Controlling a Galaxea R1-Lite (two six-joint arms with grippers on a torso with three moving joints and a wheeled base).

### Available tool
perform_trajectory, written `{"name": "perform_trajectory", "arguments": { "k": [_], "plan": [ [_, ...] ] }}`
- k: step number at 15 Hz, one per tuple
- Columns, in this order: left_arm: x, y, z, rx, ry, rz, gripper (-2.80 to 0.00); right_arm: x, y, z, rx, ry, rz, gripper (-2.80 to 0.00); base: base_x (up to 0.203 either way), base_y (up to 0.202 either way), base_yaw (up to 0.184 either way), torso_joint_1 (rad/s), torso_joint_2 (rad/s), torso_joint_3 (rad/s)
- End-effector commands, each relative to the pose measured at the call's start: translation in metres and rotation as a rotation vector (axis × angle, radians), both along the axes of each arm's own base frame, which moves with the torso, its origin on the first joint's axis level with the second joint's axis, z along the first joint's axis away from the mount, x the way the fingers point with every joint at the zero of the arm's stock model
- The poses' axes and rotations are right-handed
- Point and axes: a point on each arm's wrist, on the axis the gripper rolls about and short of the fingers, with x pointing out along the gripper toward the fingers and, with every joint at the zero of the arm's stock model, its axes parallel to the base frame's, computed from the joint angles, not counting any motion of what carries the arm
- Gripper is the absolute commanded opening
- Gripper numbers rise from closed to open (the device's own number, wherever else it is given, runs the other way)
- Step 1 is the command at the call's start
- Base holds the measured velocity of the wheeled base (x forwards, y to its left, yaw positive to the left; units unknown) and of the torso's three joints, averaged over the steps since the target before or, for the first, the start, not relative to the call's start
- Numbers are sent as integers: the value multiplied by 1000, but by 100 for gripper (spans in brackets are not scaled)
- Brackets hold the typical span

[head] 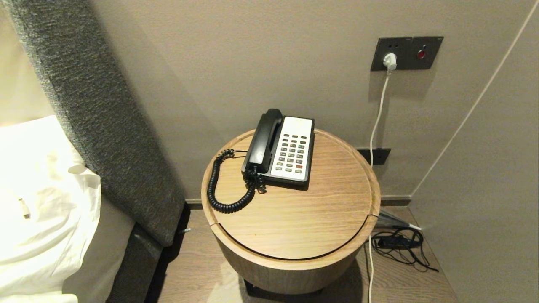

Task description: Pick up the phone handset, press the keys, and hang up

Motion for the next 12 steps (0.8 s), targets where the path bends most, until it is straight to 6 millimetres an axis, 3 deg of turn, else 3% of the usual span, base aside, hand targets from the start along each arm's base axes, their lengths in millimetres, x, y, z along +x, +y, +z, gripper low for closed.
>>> {"name": "perform_trajectory", "arguments": {
  "k": [1, 12],
  "plan": [
    [0, 0, 0, 0, 0, 0, -280, 0, 0, 0, -1, 2, 2, -280, 0, 0, 0, 1, 2, 204],
    [0, 0, 0, -3, 0, 1, -280, 0, 0, 0, -1, 2, 1, -280, 0, 0, 0, 1, 3, 205]
  ]
}}
